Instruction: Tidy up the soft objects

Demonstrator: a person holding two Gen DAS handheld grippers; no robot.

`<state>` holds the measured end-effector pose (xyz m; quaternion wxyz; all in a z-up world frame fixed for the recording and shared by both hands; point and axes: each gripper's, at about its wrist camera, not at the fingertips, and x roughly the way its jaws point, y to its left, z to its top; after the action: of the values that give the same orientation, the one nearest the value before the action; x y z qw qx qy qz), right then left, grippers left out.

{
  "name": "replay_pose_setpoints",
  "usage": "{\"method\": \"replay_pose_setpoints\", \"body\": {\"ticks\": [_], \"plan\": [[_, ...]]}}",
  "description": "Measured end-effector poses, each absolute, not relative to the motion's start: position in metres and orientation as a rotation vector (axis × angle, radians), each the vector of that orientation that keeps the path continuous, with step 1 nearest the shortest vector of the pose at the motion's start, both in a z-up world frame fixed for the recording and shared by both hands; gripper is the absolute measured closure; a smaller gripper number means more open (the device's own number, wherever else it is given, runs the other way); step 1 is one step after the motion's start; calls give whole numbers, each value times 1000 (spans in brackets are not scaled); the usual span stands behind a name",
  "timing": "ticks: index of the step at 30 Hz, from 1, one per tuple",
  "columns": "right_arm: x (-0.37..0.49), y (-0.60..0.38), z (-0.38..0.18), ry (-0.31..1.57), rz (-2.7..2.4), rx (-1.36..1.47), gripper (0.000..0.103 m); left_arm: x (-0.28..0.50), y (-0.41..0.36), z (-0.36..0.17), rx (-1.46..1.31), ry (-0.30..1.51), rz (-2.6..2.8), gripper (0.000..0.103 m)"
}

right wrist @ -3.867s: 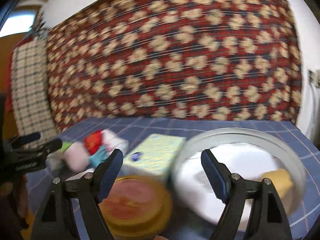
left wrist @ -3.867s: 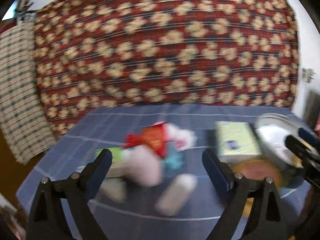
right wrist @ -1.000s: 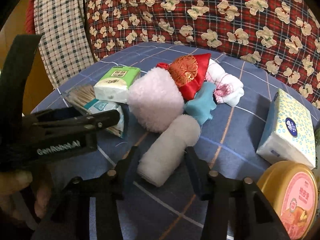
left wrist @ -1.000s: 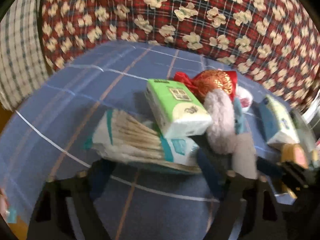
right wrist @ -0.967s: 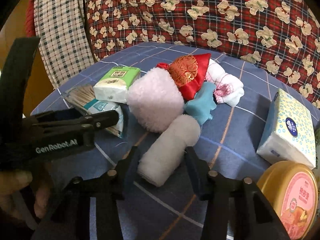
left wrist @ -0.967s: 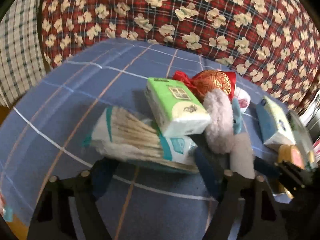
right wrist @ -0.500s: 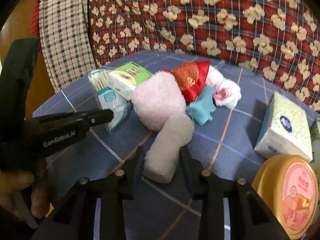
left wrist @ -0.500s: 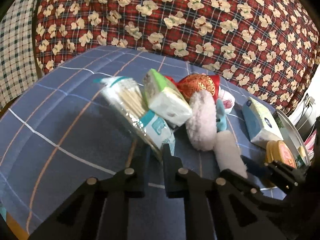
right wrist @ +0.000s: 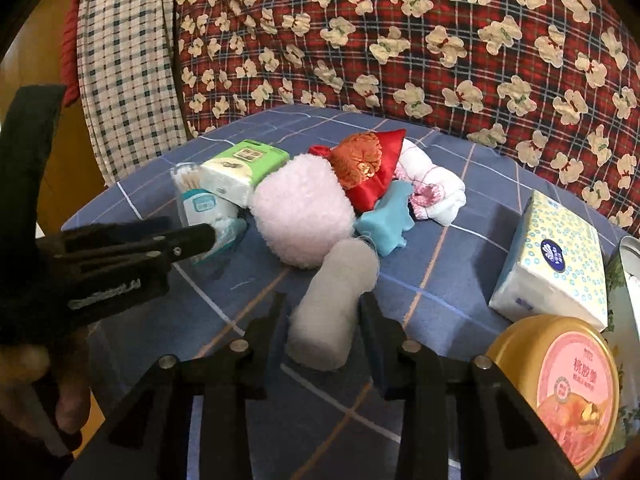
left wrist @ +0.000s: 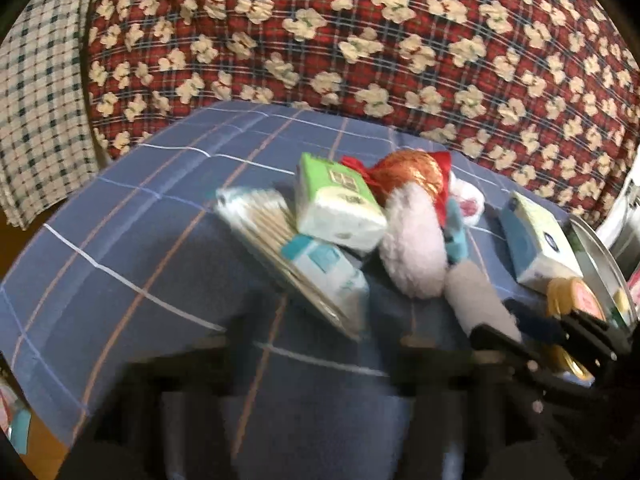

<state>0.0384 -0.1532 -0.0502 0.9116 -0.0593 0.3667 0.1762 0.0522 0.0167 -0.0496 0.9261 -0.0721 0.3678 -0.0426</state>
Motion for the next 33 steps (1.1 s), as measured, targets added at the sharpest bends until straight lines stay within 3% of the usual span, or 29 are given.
{"method": "replay_pose_setpoints", "body": {"ticks": [5, 6, 7, 9, 10, 12, 15, 20, 23, 33], "plan": [[43, -153, -47, 757, 350, -117, 61, 68, 18, -48, -166, 780, -101, 26], [45, -154, -48, 763, 345, -111, 61, 74, 18, -51, -163, 805, -92, 35], [46, -154, -48, 765, 344, -108, 61, 77, 19, -54, -169, 822, -84, 50], [47, -156, -49, 766, 335, -108, 61, 85, 22, -60, -201, 847, -104, 58], [47, -156, -49, 764, 341, -105, 61, 86, 22, -61, -203, 845, -103, 67], [47, -155, -49, 767, 344, -125, 75, 86, 23, -64, -212, 842, -106, 69], [48, -157, -49, 771, 357, -107, 76, 80, 25, -63, -213, 831, -117, 80], [50, -156, -49, 775, 357, -118, 76, 68, 24, -60, -198, 796, -107, 82], [53, -155, -53, 802, 357, -115, 57, 62, 24, -58, -196, 771, -87, 83], [58, -150, -59, 849, 377, -120, 58, 37, 15, -55, -152, 678, -23, 83]]}}
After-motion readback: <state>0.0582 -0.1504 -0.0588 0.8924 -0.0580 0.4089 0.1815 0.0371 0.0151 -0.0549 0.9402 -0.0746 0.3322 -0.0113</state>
